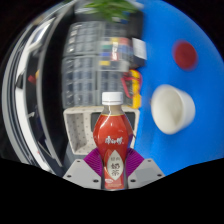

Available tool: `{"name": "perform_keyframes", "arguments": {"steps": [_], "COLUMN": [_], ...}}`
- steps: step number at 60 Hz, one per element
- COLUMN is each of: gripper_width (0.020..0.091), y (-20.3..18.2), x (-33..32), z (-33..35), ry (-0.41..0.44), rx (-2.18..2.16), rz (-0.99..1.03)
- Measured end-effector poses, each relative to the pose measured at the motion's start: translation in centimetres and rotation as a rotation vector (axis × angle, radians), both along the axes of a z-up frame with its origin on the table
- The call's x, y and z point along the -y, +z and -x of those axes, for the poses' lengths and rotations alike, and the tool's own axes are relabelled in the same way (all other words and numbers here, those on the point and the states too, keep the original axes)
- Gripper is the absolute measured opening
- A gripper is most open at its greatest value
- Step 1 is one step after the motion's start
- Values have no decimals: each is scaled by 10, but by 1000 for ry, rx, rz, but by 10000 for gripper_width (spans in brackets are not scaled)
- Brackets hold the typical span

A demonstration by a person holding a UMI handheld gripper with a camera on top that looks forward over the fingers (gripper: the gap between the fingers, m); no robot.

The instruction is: Pour water

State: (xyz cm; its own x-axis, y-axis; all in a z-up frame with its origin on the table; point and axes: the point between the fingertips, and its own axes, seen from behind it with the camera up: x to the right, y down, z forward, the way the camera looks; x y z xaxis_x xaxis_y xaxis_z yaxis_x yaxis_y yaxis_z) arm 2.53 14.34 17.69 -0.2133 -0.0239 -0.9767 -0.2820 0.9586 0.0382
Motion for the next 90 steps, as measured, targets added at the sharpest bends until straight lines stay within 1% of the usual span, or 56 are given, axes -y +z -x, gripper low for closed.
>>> {"name": "perform_keyframes", "arguments": {"steps": [3,4,6,7,8,11,14,17,18,22,26,30,32,33,36,41,44,52,53,54,56,57,58,68,71,72,74,83,84,85,90], "gripper_width": [260,274,276,276,277,277,277,279,305,299,298,299,298,309,311,312,310,308,327,328,320,327,320,320,331,351,358,455,480,530,732], "y": [20,27,40,41,50,64,74,78,79,74,57,32,19,5,-10,-31,-45,-87,-92,-87,-88,-89,-86,-86,-85,-86,-86,-87,-89,-92,-109], "x": [15,21,34,40,48,72,96,122,132,171,211,237,246,251,259,266,268,266,264,262,259,257,258,258,258,258,258,259,259,259,260], "z": [-3,-4,-7,-7,-8,-12,-14,-12,-13,-15,-14,-13,-13,-15,-13,-14,-16,-15,-14,-16,-16,-14,-14,-10,-10,-10,-10,-7,-6,-5,9], "ry": [22,27,39,31,43,41,48,35,29,-1,-33,-11,7,4,32,13,6,109,120,101,95,94,78,38,36,37,42,55,61,69,118], "rx": [53,72,104,126,125,159,177,181,181,160,127,76,60,74,48,55,67,30,30,60,79,83,93,128,128,127,124,86,78,66,-8], "rz": [152,205,316,375,433,601,748,904,957,1163,1354,1460,1479,1481,1476,1381,1368,1478,1489,1503,1509,1506,1511,1510,1508,1510,1515,1512,1512,1516,1545]}}
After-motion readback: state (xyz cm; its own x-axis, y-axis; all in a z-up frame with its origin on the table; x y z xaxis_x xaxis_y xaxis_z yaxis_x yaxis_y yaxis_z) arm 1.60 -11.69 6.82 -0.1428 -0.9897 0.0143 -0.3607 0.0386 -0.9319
